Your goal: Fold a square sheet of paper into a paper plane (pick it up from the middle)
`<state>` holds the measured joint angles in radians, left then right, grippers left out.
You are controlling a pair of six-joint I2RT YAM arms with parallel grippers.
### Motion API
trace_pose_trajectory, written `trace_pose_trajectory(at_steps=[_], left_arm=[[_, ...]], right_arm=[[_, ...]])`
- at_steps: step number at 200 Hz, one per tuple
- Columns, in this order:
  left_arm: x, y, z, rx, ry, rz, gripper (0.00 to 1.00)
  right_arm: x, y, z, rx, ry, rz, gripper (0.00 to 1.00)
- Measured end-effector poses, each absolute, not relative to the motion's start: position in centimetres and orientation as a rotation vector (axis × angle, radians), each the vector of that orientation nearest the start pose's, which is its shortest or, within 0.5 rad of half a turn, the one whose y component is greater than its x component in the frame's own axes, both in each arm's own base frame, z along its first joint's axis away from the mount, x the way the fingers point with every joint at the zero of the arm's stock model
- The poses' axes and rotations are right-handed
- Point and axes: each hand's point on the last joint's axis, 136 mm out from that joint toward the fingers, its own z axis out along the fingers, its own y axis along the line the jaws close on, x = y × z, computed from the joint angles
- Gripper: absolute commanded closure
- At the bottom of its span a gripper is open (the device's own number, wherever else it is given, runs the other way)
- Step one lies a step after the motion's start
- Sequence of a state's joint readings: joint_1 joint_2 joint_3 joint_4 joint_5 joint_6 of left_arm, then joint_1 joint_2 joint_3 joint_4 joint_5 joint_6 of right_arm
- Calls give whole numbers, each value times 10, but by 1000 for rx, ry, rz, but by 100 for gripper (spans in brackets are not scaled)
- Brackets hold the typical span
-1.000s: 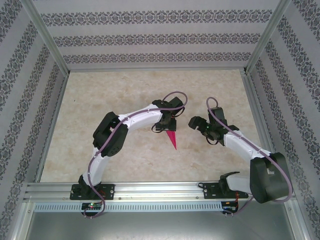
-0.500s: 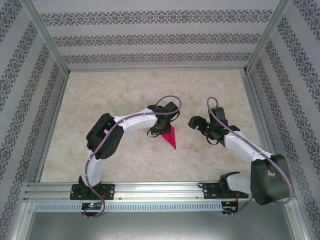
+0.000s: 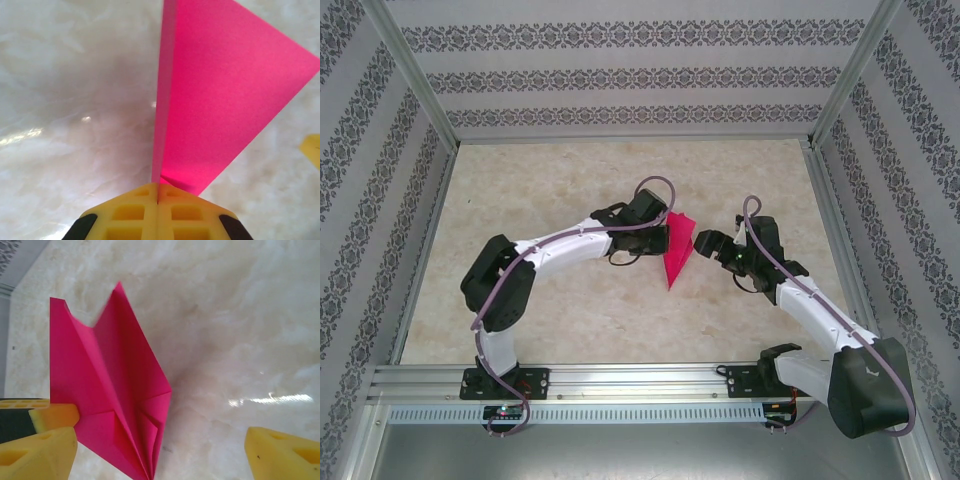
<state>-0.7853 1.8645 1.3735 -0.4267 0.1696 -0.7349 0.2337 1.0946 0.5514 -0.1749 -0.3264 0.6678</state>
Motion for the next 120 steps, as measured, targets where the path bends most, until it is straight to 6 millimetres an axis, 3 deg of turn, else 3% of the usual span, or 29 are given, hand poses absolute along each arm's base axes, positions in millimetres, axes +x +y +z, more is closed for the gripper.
trace_pose_trajectory(at_steps=[17, 49, 69, 98, 120], left_arm=[[333, -364, 110, 142, 2647, -869, 100], [336, -363, 91, 152, 2659, -969, 100], [325, -362, 68, 172, 2692, -1009, 100], [300, -349, 36, 183, 2756, -1055, 100], [294, -343, 27, 174, 2772, -1071, 100]], right_arm=[[300, 131, 122, 341, 2342, 847, 21], [295, 154, 117, 268, 2380, 842, 37], [290, 169, 114, 223, 2405, 828, 48], [285, 183, 102, 187, 2451, 798, 55], [279, 194, 92, 151, 2500, 787, 58]])
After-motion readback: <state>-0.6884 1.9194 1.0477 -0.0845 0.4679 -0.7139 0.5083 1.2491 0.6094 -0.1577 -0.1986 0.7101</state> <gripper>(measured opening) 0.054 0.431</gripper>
